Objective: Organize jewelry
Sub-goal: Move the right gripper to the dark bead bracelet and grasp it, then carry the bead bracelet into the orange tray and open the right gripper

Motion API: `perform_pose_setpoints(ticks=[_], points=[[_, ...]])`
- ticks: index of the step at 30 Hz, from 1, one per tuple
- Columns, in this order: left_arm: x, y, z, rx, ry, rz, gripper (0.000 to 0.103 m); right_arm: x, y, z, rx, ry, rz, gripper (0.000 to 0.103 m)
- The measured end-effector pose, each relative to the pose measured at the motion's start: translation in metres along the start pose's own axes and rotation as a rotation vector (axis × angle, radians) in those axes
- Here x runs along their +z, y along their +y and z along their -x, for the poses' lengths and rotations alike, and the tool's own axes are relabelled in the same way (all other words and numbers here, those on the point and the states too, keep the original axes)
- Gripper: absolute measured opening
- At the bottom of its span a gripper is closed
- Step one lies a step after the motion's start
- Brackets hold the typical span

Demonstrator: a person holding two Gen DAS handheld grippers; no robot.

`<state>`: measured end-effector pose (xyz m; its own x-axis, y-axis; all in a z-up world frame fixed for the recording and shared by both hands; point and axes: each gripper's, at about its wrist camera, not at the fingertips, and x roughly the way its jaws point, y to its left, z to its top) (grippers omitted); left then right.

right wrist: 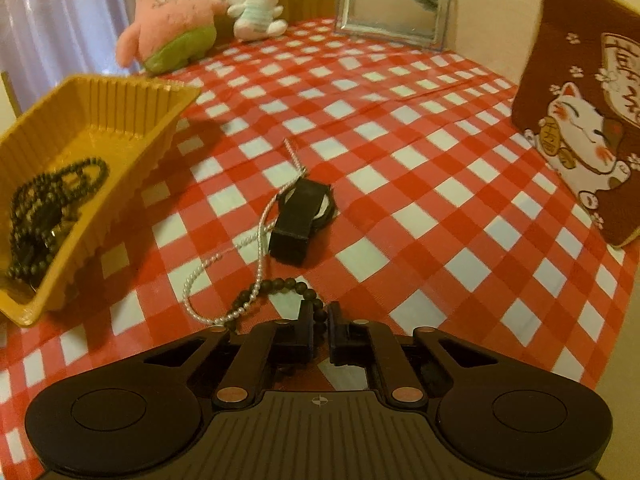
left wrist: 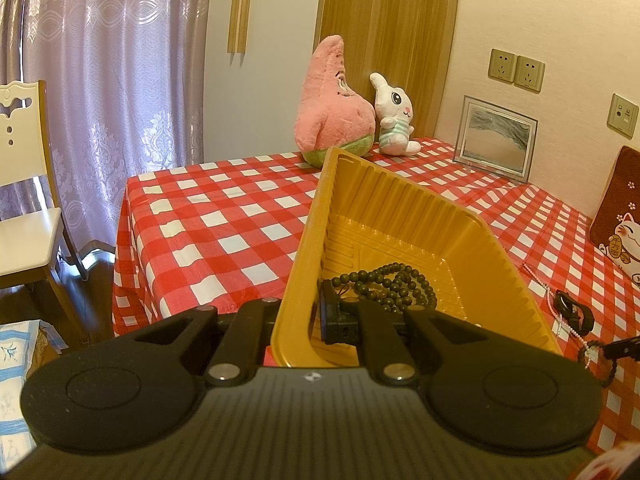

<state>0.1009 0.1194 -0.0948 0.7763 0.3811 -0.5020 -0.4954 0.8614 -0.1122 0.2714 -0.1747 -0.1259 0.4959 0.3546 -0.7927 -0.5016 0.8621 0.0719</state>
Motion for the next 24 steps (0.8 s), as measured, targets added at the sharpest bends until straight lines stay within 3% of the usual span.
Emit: perform_pose_setpoints(ticks=[13,24], points=[[0.0,0.001,0.001,0.0,0.0,-0.002,0.007,0.031,-0.02,0.067,0.021,-0.17,-0.091,0.007],[0.0,0.002,0.002,-0.001,-0.001,-0.004,0.007,0.054,0.0,0.086,0.145,-0.236,-0.122,0.007]])
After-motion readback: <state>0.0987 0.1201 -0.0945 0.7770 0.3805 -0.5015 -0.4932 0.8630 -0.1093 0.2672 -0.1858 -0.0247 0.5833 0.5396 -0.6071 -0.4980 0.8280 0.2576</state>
